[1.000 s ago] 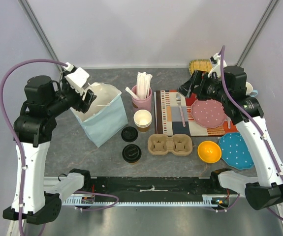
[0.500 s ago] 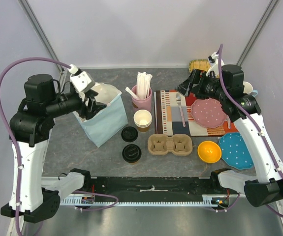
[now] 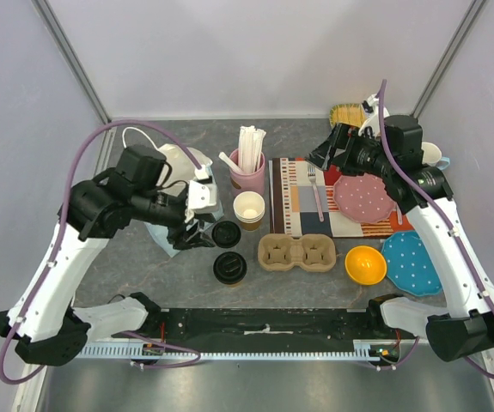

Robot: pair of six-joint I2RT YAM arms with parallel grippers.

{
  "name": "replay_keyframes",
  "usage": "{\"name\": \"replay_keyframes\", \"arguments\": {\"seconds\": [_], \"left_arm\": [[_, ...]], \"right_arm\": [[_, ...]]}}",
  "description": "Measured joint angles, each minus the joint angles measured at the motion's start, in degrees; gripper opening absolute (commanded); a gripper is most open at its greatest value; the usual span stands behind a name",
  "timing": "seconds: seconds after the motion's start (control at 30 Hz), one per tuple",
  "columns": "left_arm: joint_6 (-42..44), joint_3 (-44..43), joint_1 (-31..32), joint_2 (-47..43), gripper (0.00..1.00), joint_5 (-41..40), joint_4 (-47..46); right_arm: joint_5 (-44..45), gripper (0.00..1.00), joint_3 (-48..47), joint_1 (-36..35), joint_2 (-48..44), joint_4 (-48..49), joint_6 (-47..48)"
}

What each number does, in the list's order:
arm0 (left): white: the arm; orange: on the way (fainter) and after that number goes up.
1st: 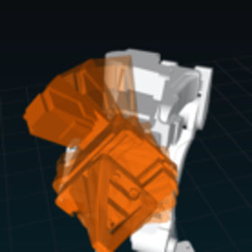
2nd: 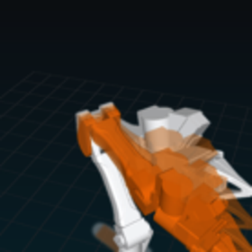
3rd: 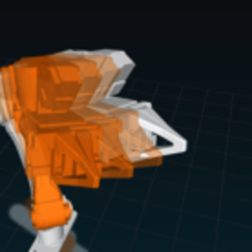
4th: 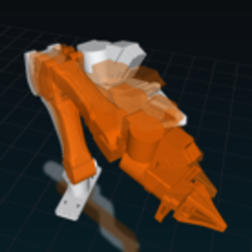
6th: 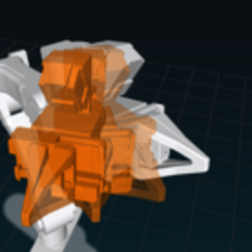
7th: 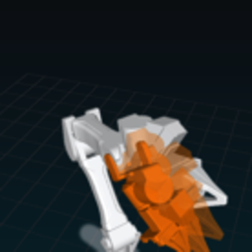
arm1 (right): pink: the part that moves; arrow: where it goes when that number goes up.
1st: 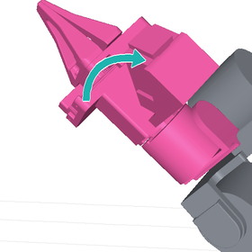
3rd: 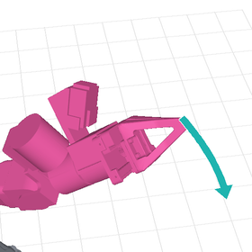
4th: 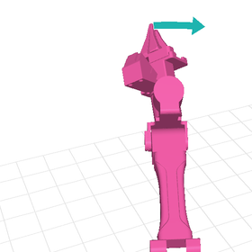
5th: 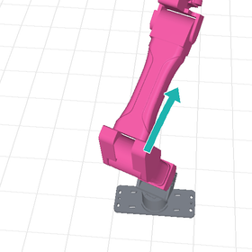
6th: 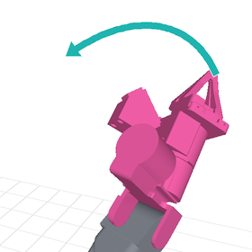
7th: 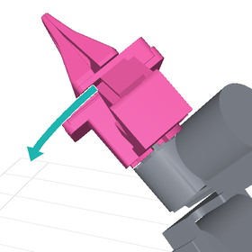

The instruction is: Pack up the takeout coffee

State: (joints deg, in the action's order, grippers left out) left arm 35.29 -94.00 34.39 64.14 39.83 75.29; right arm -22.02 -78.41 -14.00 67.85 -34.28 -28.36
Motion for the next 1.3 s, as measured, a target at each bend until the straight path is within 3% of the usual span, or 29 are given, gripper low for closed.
{"name": "replay_keyframes", "arguments": {"seconds": [0.27,0.4,0.53,0.67,0.83,1.03,1.3], "left_arm": [[11.04,14.97,5.95,-0.83,0.56,0.68,0.02],[6.99,25.03,9.29,-3.69,0.55,-1.79,-9.25],[10.25,31.08,13.6,-6.32,0.55,-2.16,-13.66],[18.95,29.31,14.12,-1.84,0.51,-0.94,-12.94],[33.33,24.83,14.12,9.97,0.45,0.76,-10.45],[50.99,21.9,13.22,17.75,0.43,0.72,-3.17],[61.72,15.67,10.75,23.02,0.41,-0.22,-0.02]], "right_arm": [[0.94,0.98,2.34,0.0,-2.38,-0.2,0.07],[1.38,0.98,3.52,0.0,-3.72,-0.52,0.11],[1.44,0.98,4.17,0.0,-4.28,-0.72,0.15],[1.33,0.98,4.76,-0.02,-4.48,-0.94,0.55],[1.36,0.98,6.67,-0.02,-6.36,-1.31,1.42],[1.38,0.98,7.74,-0.02,-9.44,-2.99,2.93],[1.46,0.98,9.4,-0.02,-11.8,-4.28,4.61]]}}
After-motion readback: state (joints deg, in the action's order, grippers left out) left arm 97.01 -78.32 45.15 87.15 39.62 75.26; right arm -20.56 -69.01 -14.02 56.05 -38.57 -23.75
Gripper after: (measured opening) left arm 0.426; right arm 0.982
